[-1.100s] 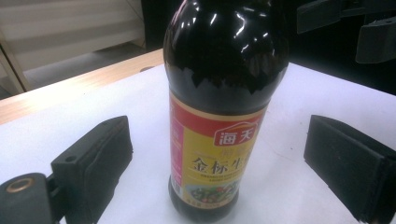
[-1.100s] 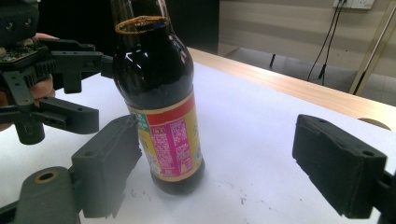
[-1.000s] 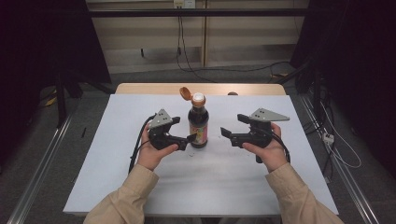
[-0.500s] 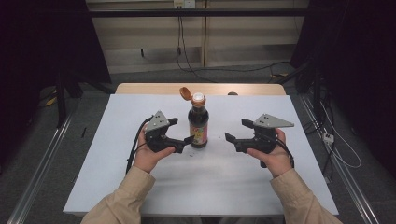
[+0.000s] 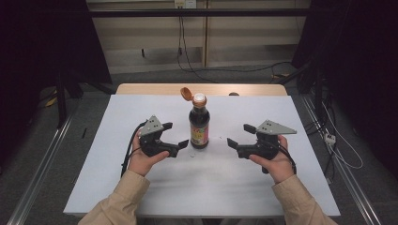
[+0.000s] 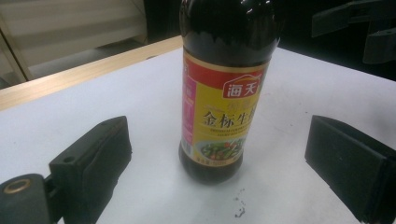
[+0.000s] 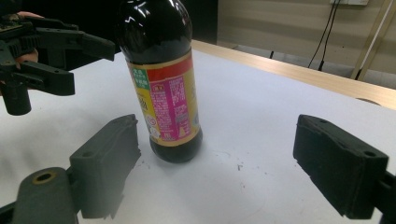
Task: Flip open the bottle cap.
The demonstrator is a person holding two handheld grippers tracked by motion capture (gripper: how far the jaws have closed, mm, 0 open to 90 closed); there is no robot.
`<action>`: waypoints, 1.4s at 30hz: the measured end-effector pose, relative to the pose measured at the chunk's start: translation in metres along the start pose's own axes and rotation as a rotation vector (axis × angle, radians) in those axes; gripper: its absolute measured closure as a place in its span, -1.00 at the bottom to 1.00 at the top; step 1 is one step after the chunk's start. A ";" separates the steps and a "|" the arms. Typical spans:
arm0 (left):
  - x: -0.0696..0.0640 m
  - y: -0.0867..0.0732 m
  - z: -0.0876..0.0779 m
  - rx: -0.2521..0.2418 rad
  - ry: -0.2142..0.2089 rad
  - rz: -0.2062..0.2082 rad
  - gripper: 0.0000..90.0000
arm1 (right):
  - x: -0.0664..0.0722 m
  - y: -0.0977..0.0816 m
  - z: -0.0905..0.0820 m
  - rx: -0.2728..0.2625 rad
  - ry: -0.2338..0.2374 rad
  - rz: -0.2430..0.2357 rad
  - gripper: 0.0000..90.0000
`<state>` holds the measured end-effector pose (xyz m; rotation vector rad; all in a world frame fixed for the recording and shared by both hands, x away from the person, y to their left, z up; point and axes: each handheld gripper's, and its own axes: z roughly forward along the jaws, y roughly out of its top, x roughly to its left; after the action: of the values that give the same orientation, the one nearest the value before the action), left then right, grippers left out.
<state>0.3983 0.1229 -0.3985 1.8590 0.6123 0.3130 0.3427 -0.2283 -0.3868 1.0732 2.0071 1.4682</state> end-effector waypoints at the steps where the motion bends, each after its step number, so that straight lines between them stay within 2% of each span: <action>1: 0.000 0.000 -0.001 0.001 0.000 0.000 -0.85 | 0.000 -0.001 0.000 -0.002 -0.001 0.004 -0.69; 5: -0.002 -0.003 -0.003 0.007 -0.015 0.001 -0.85 | -0.001 -0.004 -0.003 -0.002 -0.004 0.005 -0.69; 12: -0.002 -0.006 -0.009 0.003 -0.011 0.001 -0.85 | -0.003 -0.009 -0.007 -0.003 -0.011 0.003 -0.69; 13: -0.002 -0.006 -0.010 0.006 -0.011 0.011 -0.85 | -0.003 -0.010 -0.008 -0.002 -0.013 0.000 -0.69; 16: -0.001 -0.009 -0.012 0.010 -0.015 0.001 -0.85 | -0.003 -0.012 -0.010 -0.004 -0.013 0.003 -0.69; 29: 0.001 -0.015 -0.025 0.021 0.006 0.015 -0.85 | -0.006 -0.020 -0.019 0.003 -0.021 -0.002 -0.69; 42: 0.006 -0.024 -0.041 0.029 0.020 0.010 -0.85 | -0.010 -0.031 -0.025 0.008 -0.034 0.004 -0.69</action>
<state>0.3766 0.1649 -0.4066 1.8890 0.6245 0.3313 0.3201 -0.2554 -0.4081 1.0990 1.9902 1.4354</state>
